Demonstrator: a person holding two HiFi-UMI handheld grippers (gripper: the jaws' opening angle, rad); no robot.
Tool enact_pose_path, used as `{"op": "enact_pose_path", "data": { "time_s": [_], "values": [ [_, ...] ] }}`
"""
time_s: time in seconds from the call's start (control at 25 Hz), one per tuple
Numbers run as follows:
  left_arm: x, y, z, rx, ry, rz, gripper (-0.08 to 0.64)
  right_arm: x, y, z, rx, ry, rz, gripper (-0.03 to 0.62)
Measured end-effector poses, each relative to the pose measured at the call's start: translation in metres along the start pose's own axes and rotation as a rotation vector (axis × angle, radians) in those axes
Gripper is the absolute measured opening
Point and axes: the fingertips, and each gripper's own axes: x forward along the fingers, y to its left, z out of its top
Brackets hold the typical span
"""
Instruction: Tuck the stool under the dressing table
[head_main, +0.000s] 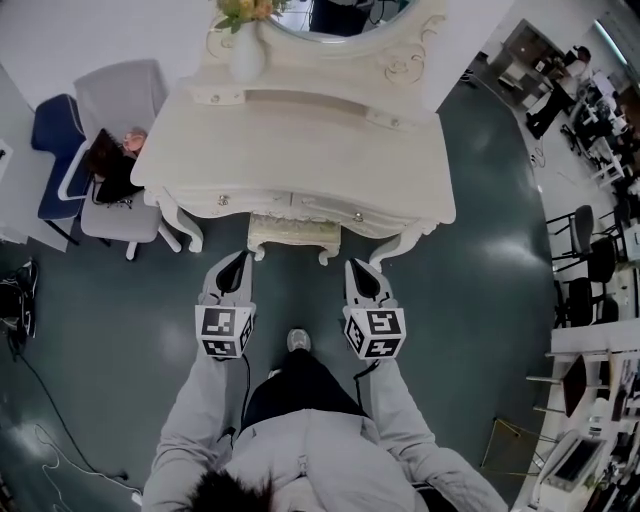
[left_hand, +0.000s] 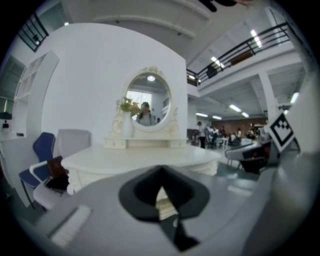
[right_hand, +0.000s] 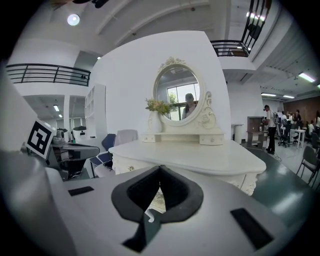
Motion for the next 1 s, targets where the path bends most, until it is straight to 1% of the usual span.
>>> {"op": "enact_pose_path", "data": {
  "time_s": [0.4,0.52,0.72,1.0],
  "values": [
    [-0.044,-0.017,0.041,0.021,-0.074,-0.01,0.008,-0.05,0.018,0.043,-0.068,-0.085,-0.006,0.002],
    [-0.054,-0.021,0.052,0.012,-0.092,-0.016,0.008,-0.063,0.023,0.052,-0.087,-0.108,-0.013,0.002],
    [-0.071,-0.032,0.07,0.003,-0.127,-0.028,0.008,-0.088,0.026,0.063,-0.08,-0.143,-0.034,0.002],
    [-0.095,-0.043,0.098,0.021,-0.198,-0.023,0.008,-0.119,0.026,0.078,-0.081,-0.194,-0.063,0.002]
  ]
}}
